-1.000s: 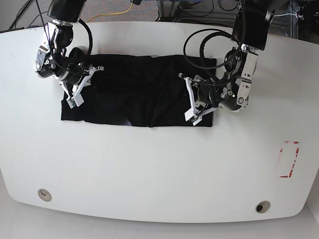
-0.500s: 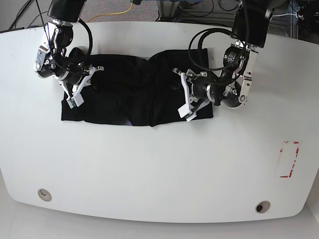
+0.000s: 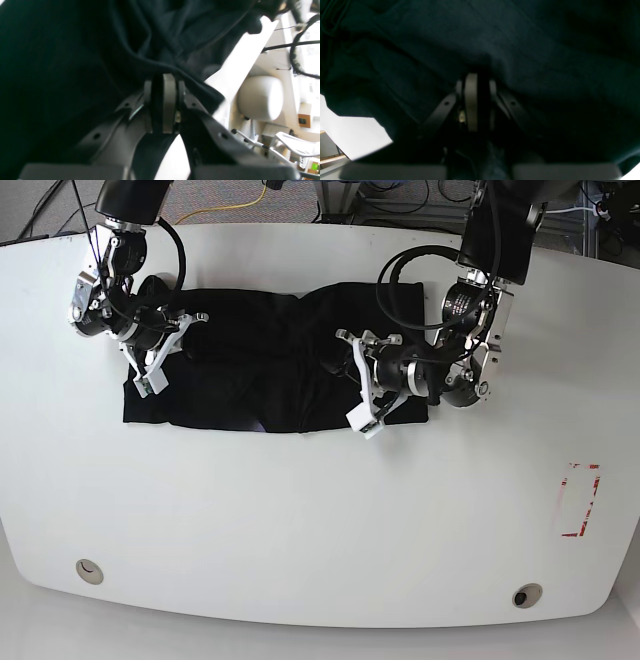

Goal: Layout the t-shirt on the table in an organized manner, then fold the t-shirt properly
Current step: 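Grasp the folded shirt's edge with the left gripper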

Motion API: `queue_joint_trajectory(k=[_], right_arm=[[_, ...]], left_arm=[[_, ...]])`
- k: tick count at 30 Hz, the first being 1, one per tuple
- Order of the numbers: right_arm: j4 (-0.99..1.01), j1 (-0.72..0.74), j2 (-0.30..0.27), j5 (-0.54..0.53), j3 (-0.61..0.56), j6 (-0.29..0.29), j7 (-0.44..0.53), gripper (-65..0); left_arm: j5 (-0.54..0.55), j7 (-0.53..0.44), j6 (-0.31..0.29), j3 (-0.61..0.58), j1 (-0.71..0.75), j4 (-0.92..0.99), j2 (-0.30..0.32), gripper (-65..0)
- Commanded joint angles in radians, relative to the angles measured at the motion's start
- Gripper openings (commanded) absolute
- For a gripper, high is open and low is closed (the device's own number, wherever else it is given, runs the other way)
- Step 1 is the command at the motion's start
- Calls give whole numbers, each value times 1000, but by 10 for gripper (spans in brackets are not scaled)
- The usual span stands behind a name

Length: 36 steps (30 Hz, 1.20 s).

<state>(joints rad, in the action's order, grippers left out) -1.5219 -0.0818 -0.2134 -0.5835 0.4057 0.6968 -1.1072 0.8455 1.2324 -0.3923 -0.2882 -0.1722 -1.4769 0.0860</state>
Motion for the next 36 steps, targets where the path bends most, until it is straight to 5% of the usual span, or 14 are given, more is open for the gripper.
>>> queue_joint_trajectory(k=[1,10,17,28,36], right_arm=[[-12,6,-11,-2,2,1,-6,-588],[-12,7,-11,-2,2,1,-6,-588],[-12,9,-11,-2,2,1,-9,-588],[-12,10,-11,-2,2,1,-7,-588],[-12,10,-11,-2,2,1,-7,-588]], left_arm=[[22,-16,-3,2,-33,-11,-44,-608],[27,-18,-4,-113,-119,35,-137,-608],[27,-18,-6,-113,-131,14,-136,-608],[30,-18,-7,-27,-53,-160,100,-608],[19,-19,-7,88,27,-175,176,-608]])
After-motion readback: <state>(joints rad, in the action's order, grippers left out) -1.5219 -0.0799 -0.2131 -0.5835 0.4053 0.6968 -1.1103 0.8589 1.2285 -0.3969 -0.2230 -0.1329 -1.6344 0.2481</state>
